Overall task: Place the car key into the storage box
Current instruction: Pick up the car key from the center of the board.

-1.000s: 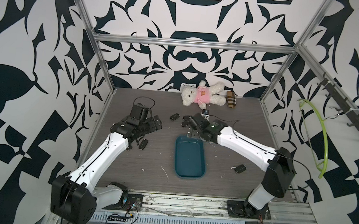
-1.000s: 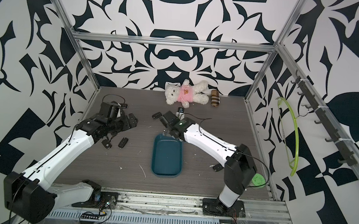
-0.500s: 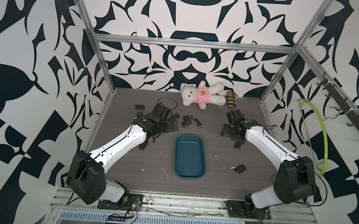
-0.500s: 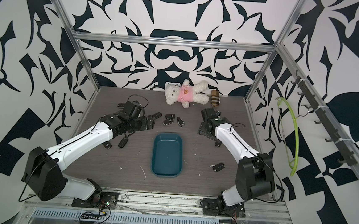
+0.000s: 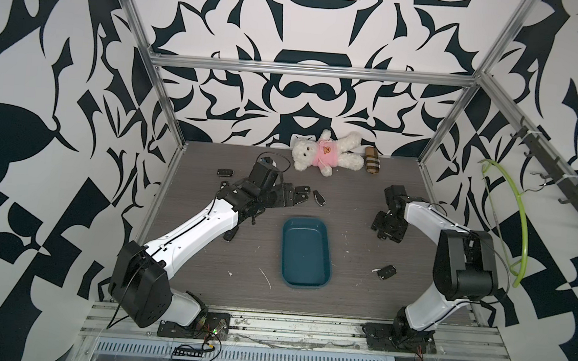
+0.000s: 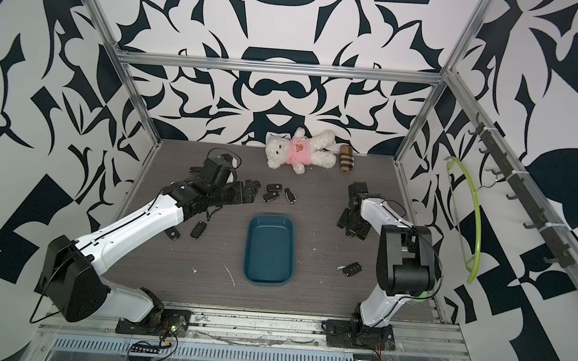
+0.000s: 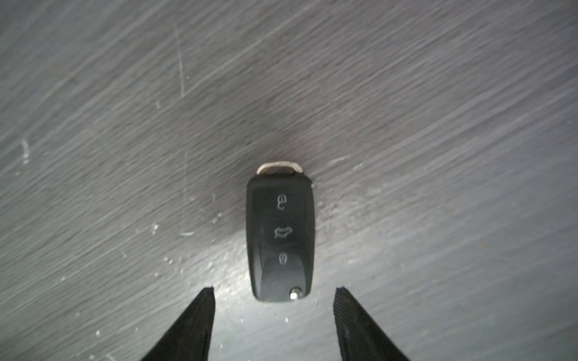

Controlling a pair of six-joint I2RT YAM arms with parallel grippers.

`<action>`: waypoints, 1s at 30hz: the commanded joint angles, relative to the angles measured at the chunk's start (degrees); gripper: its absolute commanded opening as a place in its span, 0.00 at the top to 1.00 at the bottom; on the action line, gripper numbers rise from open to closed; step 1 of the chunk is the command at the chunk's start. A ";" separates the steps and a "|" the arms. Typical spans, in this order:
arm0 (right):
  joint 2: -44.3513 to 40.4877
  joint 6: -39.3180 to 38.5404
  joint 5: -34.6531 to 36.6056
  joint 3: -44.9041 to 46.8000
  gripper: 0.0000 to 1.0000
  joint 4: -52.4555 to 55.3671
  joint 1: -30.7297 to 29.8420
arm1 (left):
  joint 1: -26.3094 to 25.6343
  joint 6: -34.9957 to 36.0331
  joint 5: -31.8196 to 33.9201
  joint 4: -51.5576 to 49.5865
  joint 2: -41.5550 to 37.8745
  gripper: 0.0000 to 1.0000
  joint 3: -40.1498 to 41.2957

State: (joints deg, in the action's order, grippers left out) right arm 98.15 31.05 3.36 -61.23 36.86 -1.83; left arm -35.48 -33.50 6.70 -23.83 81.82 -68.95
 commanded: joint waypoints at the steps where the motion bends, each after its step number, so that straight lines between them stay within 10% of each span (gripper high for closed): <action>1: 1.91 -2.35 -1.29 -2.18 0.44 -1.23 1.12 | 0.09 0.69 -0.46 1.79 -0.38 0.01 -0.79; 30: -4.14 -5.63 4.33 -5.53 0.73 3.49 -6.82 | 0.04 -2.86 -2.23 3.80 -3.63 0.01 4.58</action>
State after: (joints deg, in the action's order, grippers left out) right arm 97.14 25.69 5.32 -63.99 37.36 -4.91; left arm -35.48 -35.31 4.86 -20.64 80.29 -65.76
